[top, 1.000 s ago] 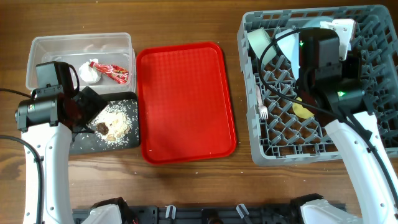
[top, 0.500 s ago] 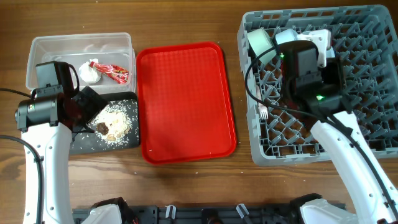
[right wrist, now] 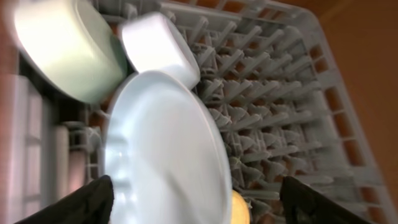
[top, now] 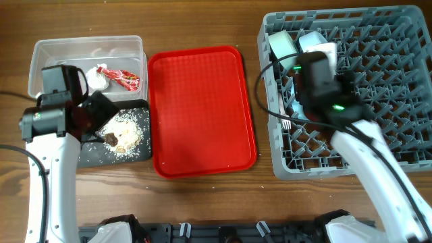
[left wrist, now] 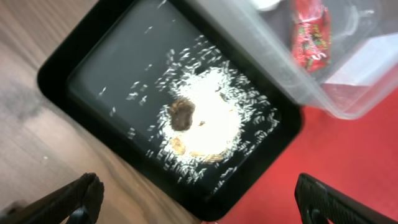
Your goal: Sort waste into correct bins and load items into the dishwasher rack
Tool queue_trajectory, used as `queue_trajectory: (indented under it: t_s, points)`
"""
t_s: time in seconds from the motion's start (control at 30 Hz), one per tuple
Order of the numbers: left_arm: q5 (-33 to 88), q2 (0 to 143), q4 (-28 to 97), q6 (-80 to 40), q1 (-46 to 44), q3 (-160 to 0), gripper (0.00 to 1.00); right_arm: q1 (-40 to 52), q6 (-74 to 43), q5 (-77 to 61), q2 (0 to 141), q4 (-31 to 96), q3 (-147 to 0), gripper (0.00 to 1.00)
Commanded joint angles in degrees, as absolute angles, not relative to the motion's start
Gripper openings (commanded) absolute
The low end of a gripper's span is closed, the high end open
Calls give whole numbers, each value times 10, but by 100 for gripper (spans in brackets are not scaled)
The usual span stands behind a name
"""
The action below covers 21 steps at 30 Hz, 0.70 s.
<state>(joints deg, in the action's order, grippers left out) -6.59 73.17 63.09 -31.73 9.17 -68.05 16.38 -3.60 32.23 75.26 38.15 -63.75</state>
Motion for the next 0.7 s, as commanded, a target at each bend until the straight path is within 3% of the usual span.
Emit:
queue_trajectory:
  t_s: [0.0, 0.1, 0.3, 0.43, 0.5, 0.67]
  points:
    - [-14, 733, 573, -227, 9, -682, 100, 93, -44, 48, 693, 368, -649, 93]
    - [-11, 757, 542, -226, -67, -682, 100, 25, -43, -137, 691, 409, -649, 98]
    - [-13, 774, 661, -227, -100, -674, 99, -12, -89, -151, 685, 569, -647, 93]
    - [-17, 657, 609, -227, -111, -574, 100, -11, -44, -154, 598, 524, -585, 96]
    - [-18, 556, 542, -230, -150, -495, 100, -11, -46, -151, 481, 460, -517, 100]
    - [-20, 448, 491, -233, -174, -442, 100, -11, -46, -149, 385, 458, -485, 100]
